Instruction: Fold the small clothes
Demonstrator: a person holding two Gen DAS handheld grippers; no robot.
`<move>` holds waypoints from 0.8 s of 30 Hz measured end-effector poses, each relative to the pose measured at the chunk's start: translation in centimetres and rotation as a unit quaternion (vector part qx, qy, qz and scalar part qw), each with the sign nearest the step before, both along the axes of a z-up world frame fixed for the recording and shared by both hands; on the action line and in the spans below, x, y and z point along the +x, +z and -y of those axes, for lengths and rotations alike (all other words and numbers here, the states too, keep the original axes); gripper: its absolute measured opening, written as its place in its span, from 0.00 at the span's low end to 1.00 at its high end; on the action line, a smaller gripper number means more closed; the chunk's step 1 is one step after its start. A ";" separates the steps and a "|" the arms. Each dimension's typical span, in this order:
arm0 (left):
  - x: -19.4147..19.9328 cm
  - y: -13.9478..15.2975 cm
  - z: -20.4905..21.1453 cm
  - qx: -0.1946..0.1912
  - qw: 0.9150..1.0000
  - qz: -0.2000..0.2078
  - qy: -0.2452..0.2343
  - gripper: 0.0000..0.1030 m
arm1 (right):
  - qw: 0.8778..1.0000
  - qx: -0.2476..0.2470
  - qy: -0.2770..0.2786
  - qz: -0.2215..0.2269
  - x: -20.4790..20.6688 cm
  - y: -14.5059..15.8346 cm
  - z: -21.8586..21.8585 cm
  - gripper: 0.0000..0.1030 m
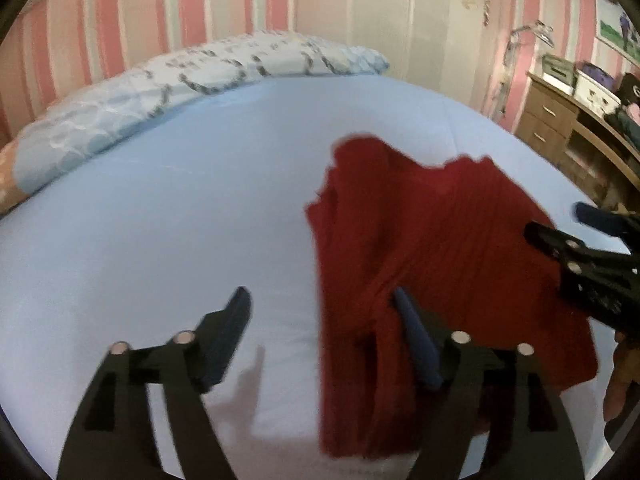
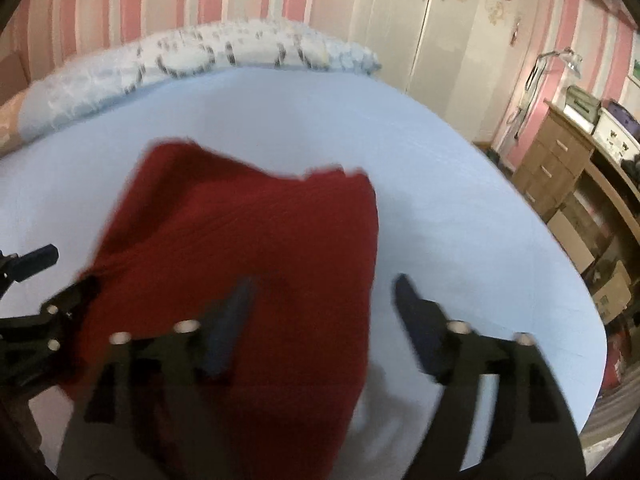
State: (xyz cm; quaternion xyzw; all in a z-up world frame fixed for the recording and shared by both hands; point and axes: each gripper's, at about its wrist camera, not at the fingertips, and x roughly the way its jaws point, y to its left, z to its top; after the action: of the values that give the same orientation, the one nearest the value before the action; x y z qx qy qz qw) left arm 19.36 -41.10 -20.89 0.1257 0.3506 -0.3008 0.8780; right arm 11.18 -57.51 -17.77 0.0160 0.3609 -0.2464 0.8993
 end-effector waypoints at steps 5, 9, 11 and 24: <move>-2.1 5.0 -4.4 0.016 0.994 0.057 0.096 0.93 | 0.994 0.003 0.096 0.057 -1.4 4.9 -5.2 0.97; -4.5 8.4 -11.5 0.012 0.981 0.093 0.168 0.93 | 0.982 0.008 0.179 0.062 -2.6 7.0 -10.9 0.97; -5.1 9.5 -14.3 0.007 0.977 0.101 0.190 0.93 | 0.976 -0.007 0.207 0.061 -3.6 7.7 -13.6 0.97; -10.8 12.6 -23.1 -0.029 0.983 0.100 0.149 0.98 | 0.987 -0.005 0.141 0.080 -11.3 11.5 -14.7 0.97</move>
State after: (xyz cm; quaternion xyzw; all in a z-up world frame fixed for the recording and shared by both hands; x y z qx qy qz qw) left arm 8.51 -17.98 -8.25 0.0757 0.2666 -0.1624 0.9470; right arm -0.15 -42.83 -6.31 -0.0196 0.2850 -0.1171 0.9512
